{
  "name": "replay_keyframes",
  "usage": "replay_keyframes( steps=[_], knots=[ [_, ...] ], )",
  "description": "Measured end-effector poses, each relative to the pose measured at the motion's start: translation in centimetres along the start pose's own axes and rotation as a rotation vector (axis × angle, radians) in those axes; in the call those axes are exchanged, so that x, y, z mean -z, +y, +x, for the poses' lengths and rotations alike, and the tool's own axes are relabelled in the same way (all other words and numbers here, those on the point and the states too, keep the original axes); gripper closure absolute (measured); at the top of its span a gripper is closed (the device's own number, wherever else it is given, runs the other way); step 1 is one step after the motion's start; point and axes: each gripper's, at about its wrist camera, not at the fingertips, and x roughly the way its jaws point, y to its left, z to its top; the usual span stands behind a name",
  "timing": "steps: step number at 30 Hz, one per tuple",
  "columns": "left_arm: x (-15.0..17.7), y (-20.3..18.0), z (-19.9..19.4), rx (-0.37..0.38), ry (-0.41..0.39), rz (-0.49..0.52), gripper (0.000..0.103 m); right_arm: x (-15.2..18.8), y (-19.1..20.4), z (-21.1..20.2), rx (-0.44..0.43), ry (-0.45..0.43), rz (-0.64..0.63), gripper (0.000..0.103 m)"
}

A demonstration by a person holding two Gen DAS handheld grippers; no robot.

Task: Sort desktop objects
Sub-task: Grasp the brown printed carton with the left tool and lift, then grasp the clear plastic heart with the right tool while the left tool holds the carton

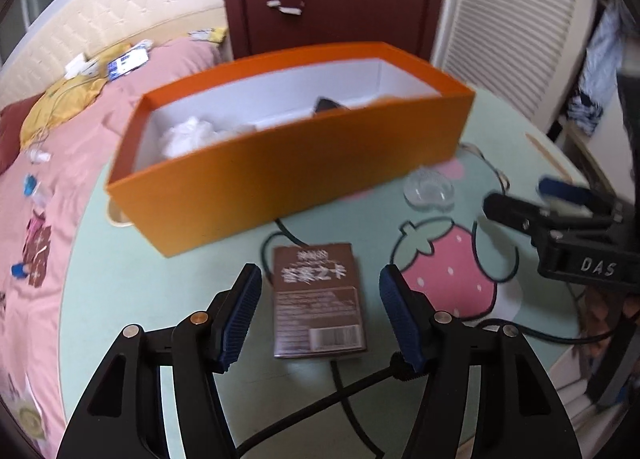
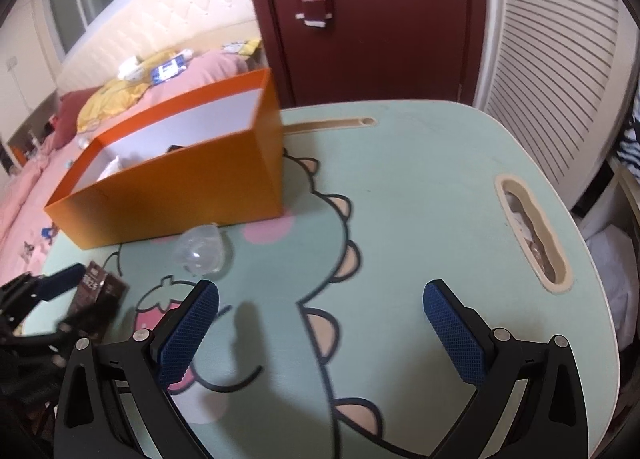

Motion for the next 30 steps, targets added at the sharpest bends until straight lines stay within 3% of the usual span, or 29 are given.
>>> replay_keyframes(
  steps=[1,6,8,10,15,16,17,18,30],
  knots=[
    [-0.1,0.1,0.0,0.018,-0.005,0.001,0.061,-0.1,0.4,0.0,-0.003,-0.005,-0.015,0.000],
    [0.3,2.6,-0.5,-0.003,-0.001,-0.028,0.061,-0.9,3.1,0.1,-0.020,-0.032,-0.108,0.001],
    [0.7,3.8,-0.5,-0.028,-0.015,-0.049,0.061,-1.3,4.5,0.8,-0.032,-0.016,-0.153,0.018],
    [0.9,4.7,-0.4,-0.042,-0.026,-0.072,0.061,-1.6,5.5,1.9,-0.048,0.013,-0.176,0.027],
    [1.7,5.3,-0.3,-0.063,-0.060,-0.102,0.060,-2.0,7.1,3.8,-0.036,0.040,-0.209,0.034],
    [1.7,5.3,-0.3,-0.064,-0.066,-0.103,0.060,-1.9,7.2,3.7,-0.040,0.037,-0.211,0.042],
    [1.9,5.3,-0.3,-0.063,-0.072,-0.105,0.060,-1.9,7.3,3.7,-0.044,0.034,-0.213,0.062],
    [2.0,5.3,-0.3,-0.061,-0.075,-0.106,0.060,-1.8,7.4,3.7,-0.048,0.031,-0.215,0.065],
    [1.7,5.3,-1.4,-0.022,-0.105,-0.136,0.061,-1.7,7.5,1.8,-0.083,-0.007,-0.230,0.066]
  ],
)
